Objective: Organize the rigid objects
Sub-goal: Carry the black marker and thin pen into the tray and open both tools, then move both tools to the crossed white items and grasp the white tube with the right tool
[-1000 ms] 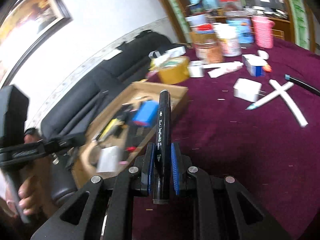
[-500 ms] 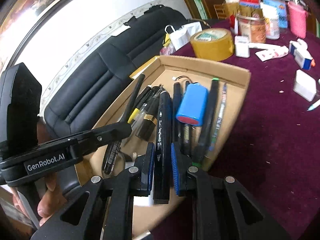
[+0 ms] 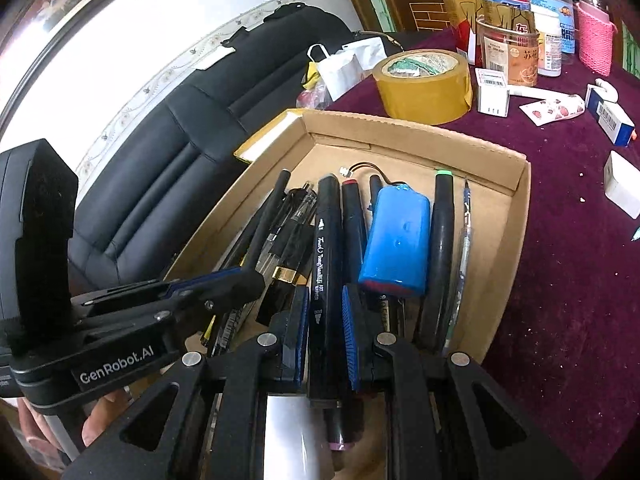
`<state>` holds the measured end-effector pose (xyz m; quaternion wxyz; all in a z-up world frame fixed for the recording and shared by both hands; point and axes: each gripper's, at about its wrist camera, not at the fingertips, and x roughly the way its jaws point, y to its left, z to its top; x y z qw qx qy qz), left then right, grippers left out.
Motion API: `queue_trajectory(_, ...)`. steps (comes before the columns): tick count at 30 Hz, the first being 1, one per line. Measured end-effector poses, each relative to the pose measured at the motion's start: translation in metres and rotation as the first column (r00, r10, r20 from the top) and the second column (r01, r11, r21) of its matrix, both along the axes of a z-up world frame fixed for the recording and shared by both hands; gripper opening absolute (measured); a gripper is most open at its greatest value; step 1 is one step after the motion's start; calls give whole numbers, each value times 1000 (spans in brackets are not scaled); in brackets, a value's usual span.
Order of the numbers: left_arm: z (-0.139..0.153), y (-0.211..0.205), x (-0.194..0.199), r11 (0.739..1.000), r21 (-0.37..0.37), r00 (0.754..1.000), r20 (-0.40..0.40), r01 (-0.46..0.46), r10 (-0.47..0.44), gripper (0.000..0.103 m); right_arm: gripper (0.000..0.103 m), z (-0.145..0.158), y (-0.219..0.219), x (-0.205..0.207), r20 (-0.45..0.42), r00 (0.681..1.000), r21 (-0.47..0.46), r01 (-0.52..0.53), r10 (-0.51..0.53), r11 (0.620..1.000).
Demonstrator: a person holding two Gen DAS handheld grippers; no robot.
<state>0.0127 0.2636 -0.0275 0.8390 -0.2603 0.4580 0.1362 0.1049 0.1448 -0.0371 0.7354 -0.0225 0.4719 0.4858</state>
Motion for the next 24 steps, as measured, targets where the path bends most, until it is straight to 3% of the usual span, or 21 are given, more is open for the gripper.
queue_trajectory(7, -2, 3, -6, 1000, -1, 1000, 12, -25, 25, 12, 15, 1, -1, -2, 17, 1000, 3, -5, 5, 1000)
queue_trajectory(8, -2, 2, -7, 1000, -2, 999, 9, -30, 30, 22, 15, 2, -3, -2, 14, 1000, 9, -10, 10, 1000)
queue_trajectory(9, -2, 1, -8, 999, -6, 999, 10, -34, 34, 39, 15, 4, -6, -2, 10, 1000, 21, -14, 13, 1000)
queue_trajectory(11, 2, -4, -14, 999, -4, 999, 31, -39, 39, 52, 16, 8, -14, -3, -2, 999, 58, -33, 33, 998)
queue_trajectory(16, 20, -28, -21, 998, 65, 998, 54, -26, 23, 52, 16, 27, -51, -3, 4, 997, 154, -79, 79, 985)
queue_trajectory(18, 31, -45, -21, 994, 110, 997, 73, -1, -7, 52, 22, 33, -69, -2, 8, 997, 183, -83, 83, 980)
queue_trajectory(20, 43, -65, -18, 988, 149, 995, 95, 26, -41, 52, 34, 39, -90, 1, 29, 997, 210, -82, 78, 974)
queue_trajectory(24, 57, -102, -2, 978, 183, 986, 113, 101, -123, 52, 35, 51, -134, 10, 114, 993, 200, -63, 41, 978)
